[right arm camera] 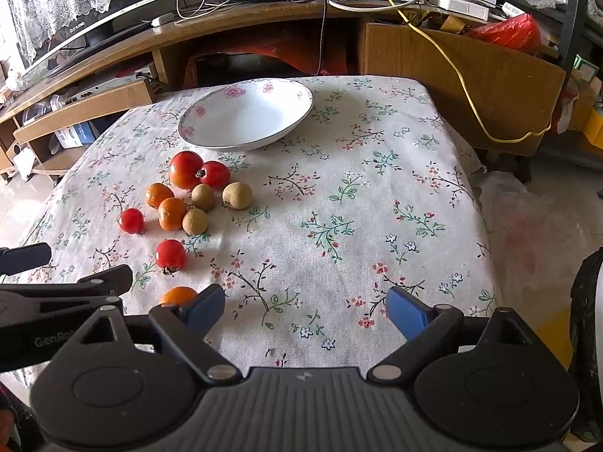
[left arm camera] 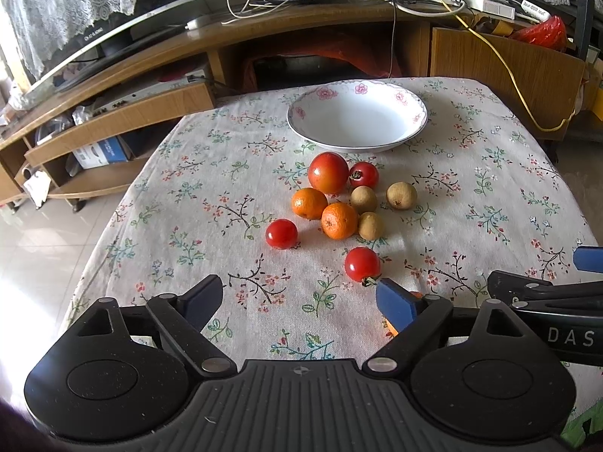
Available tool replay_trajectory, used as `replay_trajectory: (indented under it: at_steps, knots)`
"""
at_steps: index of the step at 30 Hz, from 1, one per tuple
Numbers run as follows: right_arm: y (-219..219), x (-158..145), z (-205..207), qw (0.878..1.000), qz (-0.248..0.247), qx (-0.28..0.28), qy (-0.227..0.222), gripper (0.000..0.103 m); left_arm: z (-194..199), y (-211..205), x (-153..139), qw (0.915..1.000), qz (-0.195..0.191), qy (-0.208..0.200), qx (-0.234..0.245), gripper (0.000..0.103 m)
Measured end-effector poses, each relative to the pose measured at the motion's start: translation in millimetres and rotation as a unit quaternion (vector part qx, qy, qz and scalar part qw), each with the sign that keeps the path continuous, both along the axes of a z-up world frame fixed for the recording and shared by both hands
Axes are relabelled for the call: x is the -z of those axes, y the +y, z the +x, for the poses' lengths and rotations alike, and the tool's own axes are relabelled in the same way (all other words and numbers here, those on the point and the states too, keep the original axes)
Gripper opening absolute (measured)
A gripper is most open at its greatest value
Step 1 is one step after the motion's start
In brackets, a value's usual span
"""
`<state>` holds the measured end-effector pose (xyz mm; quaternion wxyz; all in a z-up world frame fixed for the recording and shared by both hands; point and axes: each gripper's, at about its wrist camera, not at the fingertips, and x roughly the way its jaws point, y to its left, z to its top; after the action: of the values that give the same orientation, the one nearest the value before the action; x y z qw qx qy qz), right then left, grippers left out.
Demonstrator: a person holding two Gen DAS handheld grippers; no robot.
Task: Organize fruits
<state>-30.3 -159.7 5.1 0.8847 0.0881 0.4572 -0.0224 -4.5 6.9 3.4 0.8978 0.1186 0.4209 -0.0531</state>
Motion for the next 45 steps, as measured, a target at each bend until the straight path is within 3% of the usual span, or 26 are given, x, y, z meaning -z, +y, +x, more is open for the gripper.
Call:
replay_trajectory:
  at_steps: [27,45]
  knots:
    - [7.8,2.6,0.2,1.000,-0.004,-0.014,0.006,0.092,-6.3,7.8,4.8,1.0000,0.006,0.005,0.001,0.088]
    - [48.6,7.5,7.5,0.992,-0.013,-0.124,-0.006,0.080,-4.2,38.5,10.8,0.9997,0.006,0.019,-0.017,0.089]
